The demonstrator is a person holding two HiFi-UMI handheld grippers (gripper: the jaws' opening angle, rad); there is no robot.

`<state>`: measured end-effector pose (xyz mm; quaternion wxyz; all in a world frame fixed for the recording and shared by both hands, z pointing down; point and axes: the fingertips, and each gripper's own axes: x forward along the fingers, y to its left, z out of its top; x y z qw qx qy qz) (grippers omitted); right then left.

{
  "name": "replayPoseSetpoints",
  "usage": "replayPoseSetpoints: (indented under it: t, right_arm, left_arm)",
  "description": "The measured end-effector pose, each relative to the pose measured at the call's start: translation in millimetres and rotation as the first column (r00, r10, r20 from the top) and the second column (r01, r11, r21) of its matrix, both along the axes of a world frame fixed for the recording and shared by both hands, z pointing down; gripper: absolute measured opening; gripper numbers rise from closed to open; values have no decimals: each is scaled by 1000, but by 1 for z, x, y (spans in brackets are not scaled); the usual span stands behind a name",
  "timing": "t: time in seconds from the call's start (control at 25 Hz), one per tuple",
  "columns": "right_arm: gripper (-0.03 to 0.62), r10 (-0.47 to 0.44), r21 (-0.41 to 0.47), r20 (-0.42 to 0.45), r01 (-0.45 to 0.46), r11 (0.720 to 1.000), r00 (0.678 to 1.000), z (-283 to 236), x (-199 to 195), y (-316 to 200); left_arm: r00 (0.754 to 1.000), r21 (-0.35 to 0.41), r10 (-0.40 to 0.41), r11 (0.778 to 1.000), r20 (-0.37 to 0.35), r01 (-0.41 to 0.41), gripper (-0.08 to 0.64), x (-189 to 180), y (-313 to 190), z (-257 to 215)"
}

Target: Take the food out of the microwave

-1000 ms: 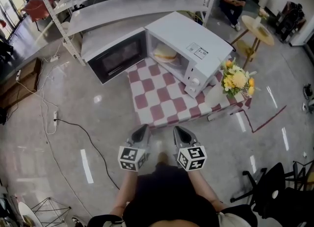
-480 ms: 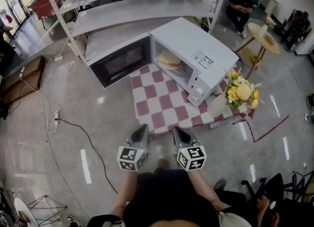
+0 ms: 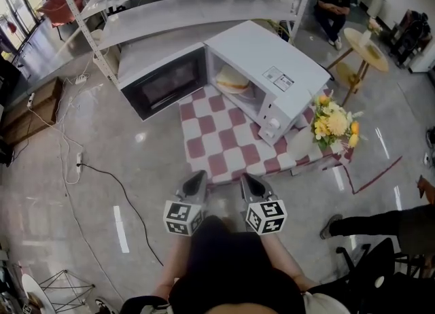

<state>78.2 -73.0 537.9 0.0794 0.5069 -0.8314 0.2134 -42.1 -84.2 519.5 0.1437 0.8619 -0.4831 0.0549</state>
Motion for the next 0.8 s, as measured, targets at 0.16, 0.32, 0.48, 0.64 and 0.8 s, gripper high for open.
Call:
replayPoseSetpoints:
  t: [0.16, 0.32, 0.48, 0.64, 0.8]
  right_arm:
    - [2, 5, -1, 4, -5, 1000, 1000, 0, 0, 5]
    - [2, 11, -8, 14, -11, 1000, 1000, 2, -3, 12]
    - [2, 15, -9, 19, -15, 1000, 1000, 2, -4, 17]
    - [2, 30, -13, 19, -30, 999, 999, 5, 0, 18]
    - [2, 44, -14, 20, -44, 999, 999, 6, 3, 14]
  left_arm:
    - [1000, -3, -5, 1000, -1, 5, 9, -3, 5, 0]
    - [1000, -11, -9, 1000, 2, 9, 9, -7, 12, 3]
    - [1000, -18, -7, 1000, 5, 7, 9, -8, 16, 6]
    - [1000, -17, -3, 1000, 0, 3, 9, -7, 16, 6]
    - [1000, -20, 9, 1000, 1, -9, 9, -5, 11, 7]
